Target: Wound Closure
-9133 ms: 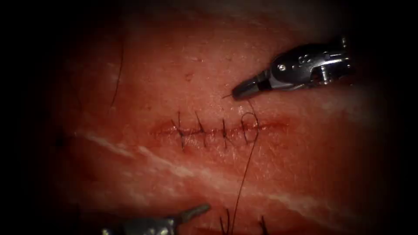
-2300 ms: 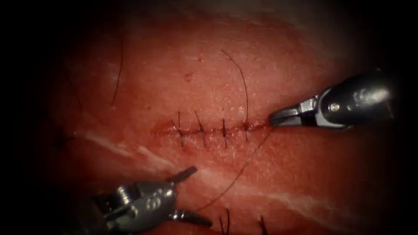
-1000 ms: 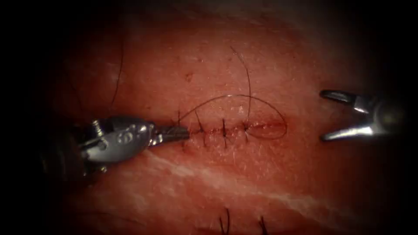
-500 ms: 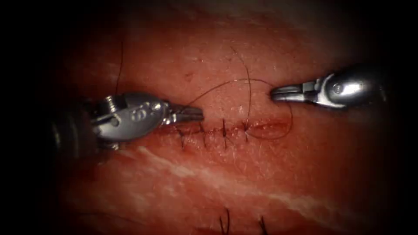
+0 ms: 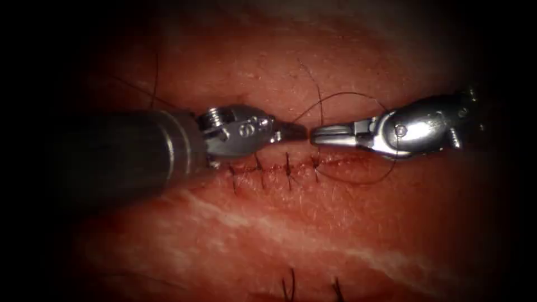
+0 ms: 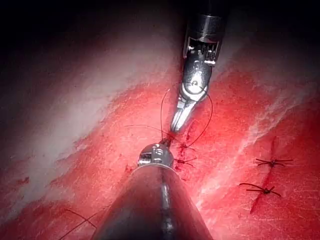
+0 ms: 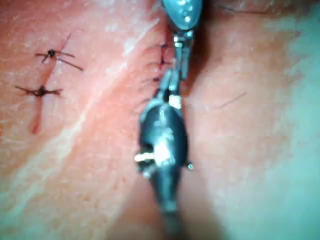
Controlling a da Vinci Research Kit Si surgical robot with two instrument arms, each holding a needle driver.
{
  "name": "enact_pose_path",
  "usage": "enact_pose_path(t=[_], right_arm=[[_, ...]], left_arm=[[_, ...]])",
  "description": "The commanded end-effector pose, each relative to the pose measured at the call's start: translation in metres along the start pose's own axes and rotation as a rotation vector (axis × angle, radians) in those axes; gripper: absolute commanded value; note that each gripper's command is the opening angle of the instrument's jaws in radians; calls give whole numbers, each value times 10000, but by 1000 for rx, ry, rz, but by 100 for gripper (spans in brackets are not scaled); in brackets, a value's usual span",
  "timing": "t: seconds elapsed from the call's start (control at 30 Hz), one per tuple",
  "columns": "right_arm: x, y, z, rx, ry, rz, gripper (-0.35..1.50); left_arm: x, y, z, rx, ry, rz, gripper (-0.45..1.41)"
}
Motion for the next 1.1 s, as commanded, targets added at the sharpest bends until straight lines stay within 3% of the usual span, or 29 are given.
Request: enact_pose_path(t=[0.03,0.17,0.3,0.43,0.57,0.63,0.83,1.1], right_arm=[[-7,-10,8,-11,13,15,-35],[-8,-12,16,-88,13,56,-35],[-9,-18,29,-156,-21,109,-6],[-3,-21,42,-188,-22,141,2],[1,-18,41,-283,-87,155,20],[-1,-14,34,-340,-167,164,36],[-13,-1,10,-447,-271,182,39],[-18,3,18,-517,-366,237,47]], left_arm=[[-7,4,13,-1,-5,5,-45],[-17,6,18,8,-13,12,-45],[-12,12,15,11,-18,7,-45],[-6,17,20,17,-23,2,-45],[-4,18,20,19,-24,1,-45],[-5,19,17,17,-23,2,-45],[-3,25,9,35,-38,-1,-45],[8,30,11,44,-42,2,-45]])
